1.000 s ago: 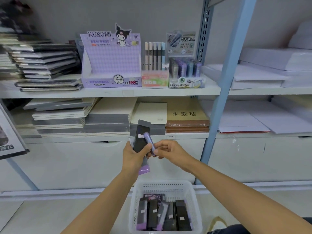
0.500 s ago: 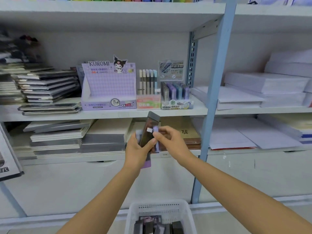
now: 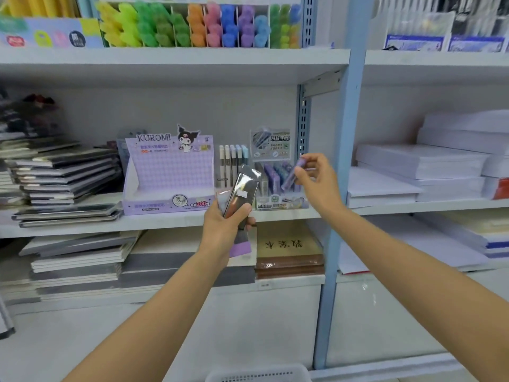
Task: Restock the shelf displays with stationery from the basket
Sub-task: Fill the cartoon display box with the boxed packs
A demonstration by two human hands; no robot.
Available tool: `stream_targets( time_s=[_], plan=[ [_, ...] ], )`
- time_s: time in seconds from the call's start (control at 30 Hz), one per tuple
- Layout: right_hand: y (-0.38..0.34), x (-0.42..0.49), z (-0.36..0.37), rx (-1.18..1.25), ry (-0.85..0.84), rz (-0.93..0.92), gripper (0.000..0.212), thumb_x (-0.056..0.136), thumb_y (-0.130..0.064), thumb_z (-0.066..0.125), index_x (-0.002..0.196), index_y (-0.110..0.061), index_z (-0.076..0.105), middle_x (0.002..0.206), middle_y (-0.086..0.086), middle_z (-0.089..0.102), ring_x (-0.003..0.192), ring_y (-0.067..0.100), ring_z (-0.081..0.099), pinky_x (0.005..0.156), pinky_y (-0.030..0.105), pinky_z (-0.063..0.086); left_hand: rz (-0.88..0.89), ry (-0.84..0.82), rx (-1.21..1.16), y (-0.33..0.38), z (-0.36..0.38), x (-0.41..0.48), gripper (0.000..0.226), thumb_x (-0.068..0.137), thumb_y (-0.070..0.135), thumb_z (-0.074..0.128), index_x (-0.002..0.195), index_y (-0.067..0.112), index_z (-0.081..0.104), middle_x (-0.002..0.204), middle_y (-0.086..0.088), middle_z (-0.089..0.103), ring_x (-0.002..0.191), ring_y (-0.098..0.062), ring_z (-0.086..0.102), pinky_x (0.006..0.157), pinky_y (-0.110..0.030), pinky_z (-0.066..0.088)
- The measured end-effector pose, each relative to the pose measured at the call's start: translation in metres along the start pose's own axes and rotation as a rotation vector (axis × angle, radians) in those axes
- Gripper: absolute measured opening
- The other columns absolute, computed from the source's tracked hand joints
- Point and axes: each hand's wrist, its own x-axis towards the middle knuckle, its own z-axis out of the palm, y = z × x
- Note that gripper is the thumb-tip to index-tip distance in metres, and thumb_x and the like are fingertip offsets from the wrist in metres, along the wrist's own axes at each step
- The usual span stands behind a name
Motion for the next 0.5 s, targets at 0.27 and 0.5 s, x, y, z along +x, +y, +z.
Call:
stream_targets(
  time_s=[0.27,0.5],
  plan=[
    [0.027,0.03,-0.002,-0.203,-0.134,0.018,0.014,0.093,-0.008,0.059,0.104,-0.015,0.054,0.1,0.0,0.059,0.091,0.017,0.058,0.081,0.029,0.054,-0.031,-0.004,-0.061,-0.001,0.007,0.021,0.026,0.086,0.005,0.069,0.106,0.008,0.053,0.075,-0.007,0.07,0.063,-0.018,0.065,0.06,-0.024,0.056],
    [0.033,0.037,-0.004,-0.356,-0.309,-0.046,0.017,0.092,-0.01,0.06,0.106,-0.018,0.053,0.089,-0.008,0.057,0.073,0.005,0.054,0.069,0.022,0.047,-0.051,-0.007,-0.055,-0.006,0.006,0.027,0.042,0.085,0.005,0.071,0.121,0.003,0.048,0.08,-0.008,0.072,0.064,-0.017,0.067,0.061,-0.024,0.058]
  ],
)
